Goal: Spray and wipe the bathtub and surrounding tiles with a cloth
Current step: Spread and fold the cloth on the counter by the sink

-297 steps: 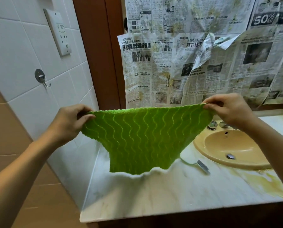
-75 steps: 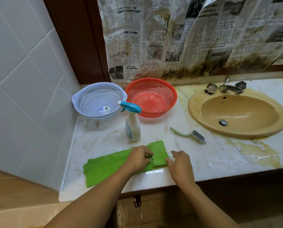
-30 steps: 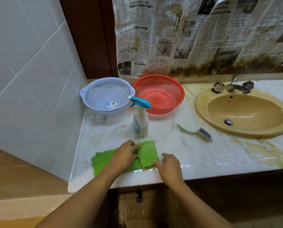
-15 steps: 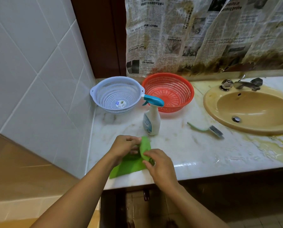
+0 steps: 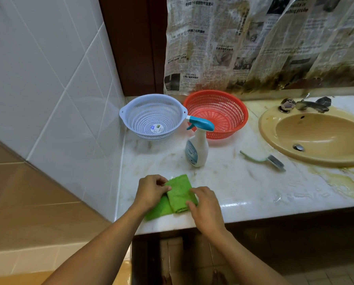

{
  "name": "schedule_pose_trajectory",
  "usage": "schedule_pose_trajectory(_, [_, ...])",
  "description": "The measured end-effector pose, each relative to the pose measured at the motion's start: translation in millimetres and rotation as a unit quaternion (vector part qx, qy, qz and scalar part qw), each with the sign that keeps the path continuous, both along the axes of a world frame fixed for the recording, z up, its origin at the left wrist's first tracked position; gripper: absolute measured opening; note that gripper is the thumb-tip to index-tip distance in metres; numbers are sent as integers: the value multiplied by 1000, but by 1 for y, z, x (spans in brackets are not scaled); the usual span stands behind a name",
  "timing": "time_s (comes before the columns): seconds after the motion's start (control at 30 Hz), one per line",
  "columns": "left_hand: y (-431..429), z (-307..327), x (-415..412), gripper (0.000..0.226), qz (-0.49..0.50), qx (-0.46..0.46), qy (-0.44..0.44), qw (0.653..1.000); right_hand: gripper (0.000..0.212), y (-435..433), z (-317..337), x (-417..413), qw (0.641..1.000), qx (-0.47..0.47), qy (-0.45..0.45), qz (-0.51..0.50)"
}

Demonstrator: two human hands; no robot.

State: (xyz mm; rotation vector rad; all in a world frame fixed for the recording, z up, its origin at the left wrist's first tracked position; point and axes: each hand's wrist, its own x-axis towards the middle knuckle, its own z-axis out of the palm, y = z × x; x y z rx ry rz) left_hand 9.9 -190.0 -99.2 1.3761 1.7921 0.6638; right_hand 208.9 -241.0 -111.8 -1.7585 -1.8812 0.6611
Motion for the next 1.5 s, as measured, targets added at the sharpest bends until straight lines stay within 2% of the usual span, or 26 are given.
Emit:
schedule_pose_trajectory(0.07, [-2,-1,-1,19,3,3,0,1000,55,4,0,1,993,-99,1,-63])
schedule_pose_trajectory(0.1, [-2,-1,-1,19,0,6,6,1000,56,7,-1,0,988,-131,-7,-78])
schedule_pose_trajectory(0.17, [-1,-1,-1,21,-2,10,14,1000,38,11,-1,-3,985,-152,-30,-81])
schedule_pose_trajectory(0.23, [2,-1,-2,24,9,8,13,1000,32,12,0,-6,984,-154,-30,-86])
schedule_pose_trajectory(0.4, [5,12,-7,12,75,-35,-68,994,21,4,11,-14,994,-57,-1,-91])
schedule_pose_trajectory(0.5, [4,19,-22,33,86,-71,-142,984,29,-4,15,-24,999,41,34,-9])
schedule_pose_trajectory(0.6, [-2,25,-40,39,83,-96,-176,976,34,-7,12,-35,991,80,44,101])
schedule_pose_trajectory(0.7, [-15,20,-54,24,79,-106,-136,982,36,-8,9,-47,977,57,29,206])
schedule_pose_trajectory(0.8, [-27,6,-66,14,87,-89,-74,989,37,-14,2,-51,966,42,16,255])
schedule_pose_trajectory(0.9, [-41,3,-67,19,70,-51,24,996,44,-17,-4,-51,967,61,-3,246])
schedule_pose_trajectory(1.0, [-49,1,-63,32,69,-22,61,995,45,-17,-5,-53,958,112,-72,252])
schedule_pose_trajectory(1.1, [-50,-2,-62,35,64,-16,76,995,41,-18,-9,-55,935,164,-146,278])
schedule_pose_trajectory(1.2, [-46,2,-58,36,30,-3,89,996,39,-14,-12,-53,930,152,-148,299])
schedule_pose_trajectory(1.33, [-29,12,-48,42,-19,-12,42,999,38,-6,-11,-45,917,138,-149,342])
schedule_pose_trajectory(1.43, [-16,11,-41,33,-31,-41,53,997,40,-5,-12,-38,916,128,-145,351])
schedule_pose_trajectory(1.5, [-11,8,-40,18,21,-55,35,998,39,-7,-11,-33,919,125,-141,346])
